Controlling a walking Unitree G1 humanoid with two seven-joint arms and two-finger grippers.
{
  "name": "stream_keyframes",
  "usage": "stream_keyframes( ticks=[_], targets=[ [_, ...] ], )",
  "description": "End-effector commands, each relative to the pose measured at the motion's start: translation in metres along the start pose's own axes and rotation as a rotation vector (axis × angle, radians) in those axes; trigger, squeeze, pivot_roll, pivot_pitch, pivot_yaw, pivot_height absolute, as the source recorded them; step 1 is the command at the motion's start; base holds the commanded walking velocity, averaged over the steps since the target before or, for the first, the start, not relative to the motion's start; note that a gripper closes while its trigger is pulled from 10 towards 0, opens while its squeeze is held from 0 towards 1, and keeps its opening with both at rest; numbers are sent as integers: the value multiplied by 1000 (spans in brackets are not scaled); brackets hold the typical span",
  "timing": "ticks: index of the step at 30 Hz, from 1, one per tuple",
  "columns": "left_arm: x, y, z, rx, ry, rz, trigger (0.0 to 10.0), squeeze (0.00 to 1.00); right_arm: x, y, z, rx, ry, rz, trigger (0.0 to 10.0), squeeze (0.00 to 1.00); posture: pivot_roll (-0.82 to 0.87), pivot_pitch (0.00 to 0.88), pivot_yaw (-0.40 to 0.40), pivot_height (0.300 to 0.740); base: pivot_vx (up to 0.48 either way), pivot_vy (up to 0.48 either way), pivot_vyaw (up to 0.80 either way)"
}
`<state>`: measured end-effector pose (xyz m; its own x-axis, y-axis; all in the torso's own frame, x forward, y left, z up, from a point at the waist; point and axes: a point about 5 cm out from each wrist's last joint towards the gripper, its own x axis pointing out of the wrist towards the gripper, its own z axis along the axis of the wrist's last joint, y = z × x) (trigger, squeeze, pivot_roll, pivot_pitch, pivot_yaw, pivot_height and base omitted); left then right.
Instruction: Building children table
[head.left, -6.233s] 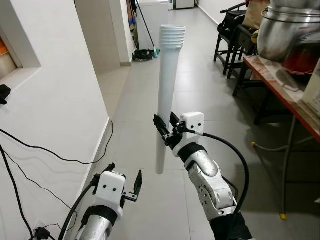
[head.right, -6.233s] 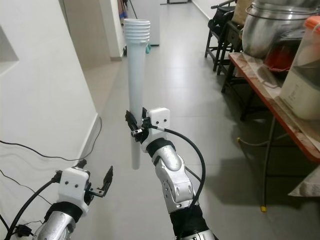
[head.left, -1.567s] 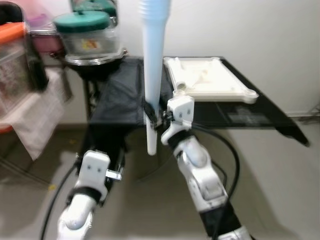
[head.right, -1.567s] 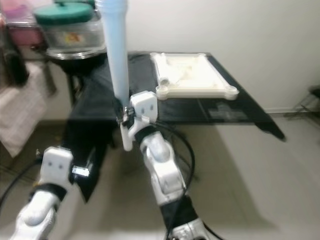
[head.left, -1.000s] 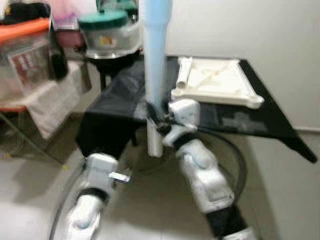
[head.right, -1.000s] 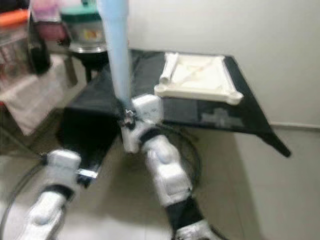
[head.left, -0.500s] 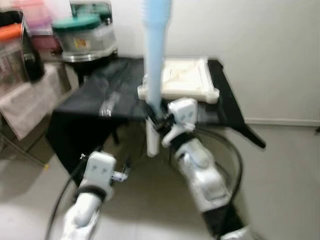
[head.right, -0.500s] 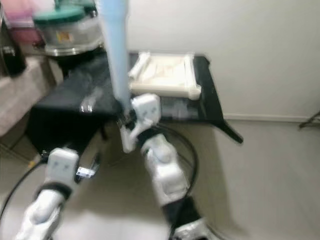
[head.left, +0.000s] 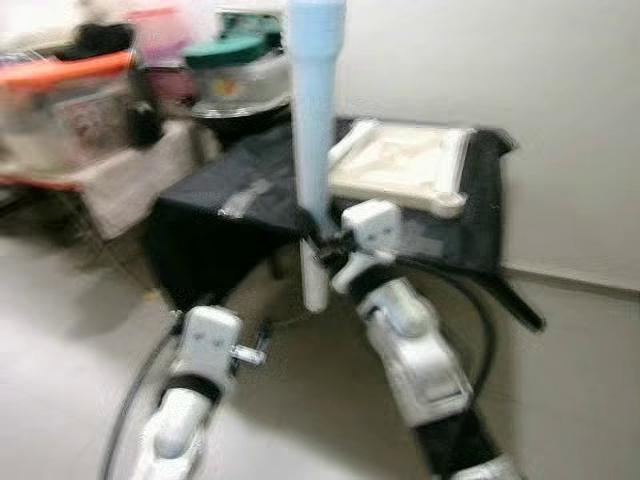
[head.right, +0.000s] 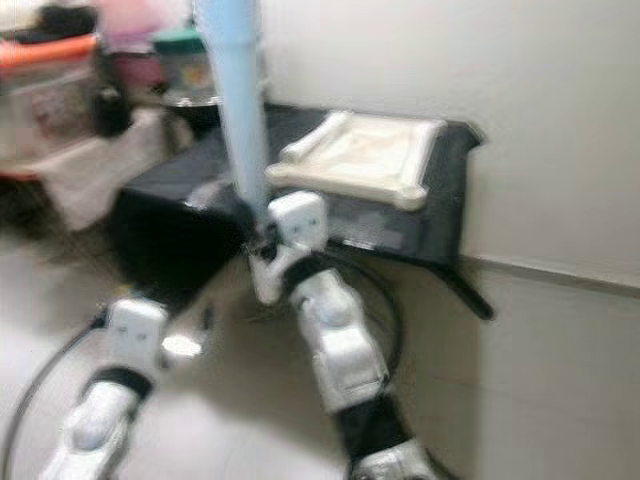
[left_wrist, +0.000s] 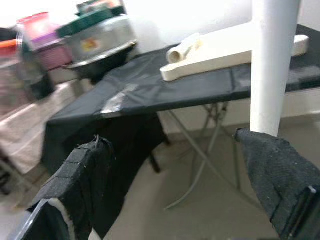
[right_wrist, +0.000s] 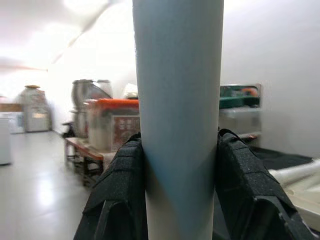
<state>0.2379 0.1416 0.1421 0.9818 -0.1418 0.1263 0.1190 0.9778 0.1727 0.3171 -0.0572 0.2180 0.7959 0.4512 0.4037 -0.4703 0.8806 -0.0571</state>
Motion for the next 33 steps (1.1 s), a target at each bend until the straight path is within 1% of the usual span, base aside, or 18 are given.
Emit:
stream_keyframes(
  ticks=[1, 2, 7, 20, 33],
  targets=[
    [-1, 2, -2, 9, 15, 5, 10000, 0, 3, 6, 3, 6, -15, 16, 10000, 0, -15, 0, 27, 740, 0, -428, 800],
    [0, 2, -2, 8, 15, 4, 10000, 0, 3, 5, 3, 9, -16, 14, 10000, 0, -15, 0, 27, 740, 0, -428, 800],
    [-1, 2, -3, 9, 18, 8, 10000, 0, 3, 3, 2, 31, -10, -8, 10000, 0, -14, 0, 25, 740, 0, -428, 0],
    [-1, 2, -3, 10, 19, 8, 10000, 0, 3, 5, 4, 10, -19, 8, 10000, 0, -14, 0, 25, 740, 0, -428, 0],
    [0, 3, -3, 7, 18, 13, 10000, 0, 4, 8, 7, 0, -32, 32, 10000, 0, -14, 0, 22, 740, 0, -426, 800]
  ],
)
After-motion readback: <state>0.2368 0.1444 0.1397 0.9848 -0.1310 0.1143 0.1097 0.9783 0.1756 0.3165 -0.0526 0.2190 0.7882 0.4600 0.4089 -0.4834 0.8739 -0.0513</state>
